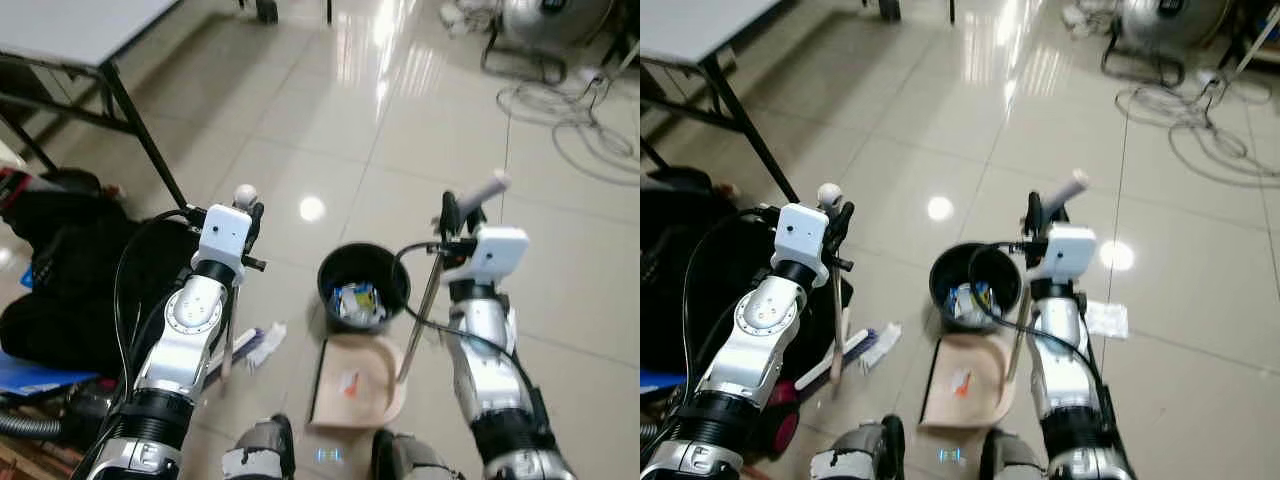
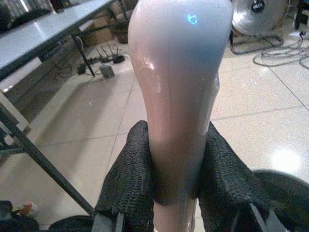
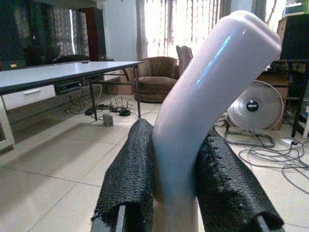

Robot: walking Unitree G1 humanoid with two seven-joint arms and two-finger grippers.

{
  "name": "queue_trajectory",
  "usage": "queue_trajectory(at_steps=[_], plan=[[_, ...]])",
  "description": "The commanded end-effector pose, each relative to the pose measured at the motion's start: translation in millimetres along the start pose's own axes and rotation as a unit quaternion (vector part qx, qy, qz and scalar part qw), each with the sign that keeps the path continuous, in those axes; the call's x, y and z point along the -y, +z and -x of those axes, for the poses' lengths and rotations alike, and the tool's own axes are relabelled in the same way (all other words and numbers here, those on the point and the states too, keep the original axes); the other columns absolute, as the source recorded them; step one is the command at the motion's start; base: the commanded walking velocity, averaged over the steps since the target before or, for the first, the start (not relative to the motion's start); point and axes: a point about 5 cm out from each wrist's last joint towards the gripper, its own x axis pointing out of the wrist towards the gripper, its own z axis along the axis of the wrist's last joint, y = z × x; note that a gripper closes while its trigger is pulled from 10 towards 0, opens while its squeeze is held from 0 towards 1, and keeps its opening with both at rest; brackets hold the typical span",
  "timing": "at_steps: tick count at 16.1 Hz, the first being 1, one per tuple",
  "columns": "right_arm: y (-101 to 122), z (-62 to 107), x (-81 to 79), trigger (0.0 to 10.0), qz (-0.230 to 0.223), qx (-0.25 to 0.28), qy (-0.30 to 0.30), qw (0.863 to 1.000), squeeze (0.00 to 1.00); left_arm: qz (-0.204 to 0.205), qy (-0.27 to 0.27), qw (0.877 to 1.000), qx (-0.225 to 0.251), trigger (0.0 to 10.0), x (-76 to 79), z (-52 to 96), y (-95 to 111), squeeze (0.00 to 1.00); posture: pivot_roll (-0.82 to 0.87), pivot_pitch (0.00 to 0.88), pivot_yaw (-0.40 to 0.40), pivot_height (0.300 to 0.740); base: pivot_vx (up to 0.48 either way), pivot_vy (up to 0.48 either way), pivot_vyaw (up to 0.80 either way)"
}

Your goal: Sweep floor

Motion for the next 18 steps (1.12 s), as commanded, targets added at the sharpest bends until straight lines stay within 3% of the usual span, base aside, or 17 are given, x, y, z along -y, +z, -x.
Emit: queue_trajectory(at_steps=[1, 4, 5, 7, 10, 15, 17, 18], plan=[[8.1, -5.3, -1.4, 10.0, 0.006, 0.033, 0.002, 0.999, 0.0, -0.011, -0.002, 1.0, 0.022, 10.0, -0.4, -3.6, 6.7, 0.0, 0.09, 0.298, 0.037, 0.74, 0.0, 0.0, 0.0], [-5.1, 3.4, -14.0, 10.0, 0.032, 0.004, 0.013, 0.999, 0.0, 0.001, 0.005, 1.0, 0.028, 10.0, 3.9, -11.3, 4.4, 0.0, 0.09, 0.319, 0.038, 0.74, 0.0, 0.0, 0.0], [-6.6, 9.7, -25.3, 10.0, 0.049, 0.006, 0.017, 0.999, 0.0, -0.003, 0.02, 0.999, 0.032, 10.0, 3.9, -18.6, 5.1, 0.0, 0.09, 0.324, 0.044, 0.74, 0.0, 0.0, 0.0], [-6.9, 14.9, -33.3, 10.0, 0.059, 0.014, 0.016, 0.998, 0.0, -0.01, 0.031, 0.999, 0.043, 10.0, 3.6, -25.3, 9.2, 0.0, 0.08, 0.326, 0.047, 0.74, 0.0, 0.0, 0.0], [-4.2, 15.7, -33.8, 10.0, 0.075, 0.032, 0.0, 0.997, 0.0, -0.012, 0.035, 0.997, 0.065, 10.0, 7.4, -32.9, 17.4, 0.0, 0.09, 0.331, 0.053, 0.74, 0.0, 0.0, 0.0], [11.6, -2.3, -26.0, 10.0, 0.117, 0.092, -0.006, 0.989, 0.0, -0.016, 0.056, 0.994, 0.09, 10.0, 1.8, -37.9, 24.3, 0.0, 0.1, 0.329, 0.052, 0.74, 0.0, 0.0, 0.0], [9.7, -4.9, -27.0, 10.0, 0.106, 0.085, -0.007, 0.991, 0.0, -0.009, 0.059, 0.995, 0.084, 10.0, 0.3, -38.9, 22.5, 0.0, 0.1, 0.327, 0.052, 0.74, 0.0, 0.0, 0.0], [2.7, 0.1, -33.0, 10.0, 0.079, 0.061, -0.001, 0.995, 0.0, -0.003, 0.059, 0.996, 0.072, 10.0, 1.5, -38.8, 17.9, 0.0, 0.11, 0.324, 0.053, 0.74, 0.0, 0.0, 0.0]])
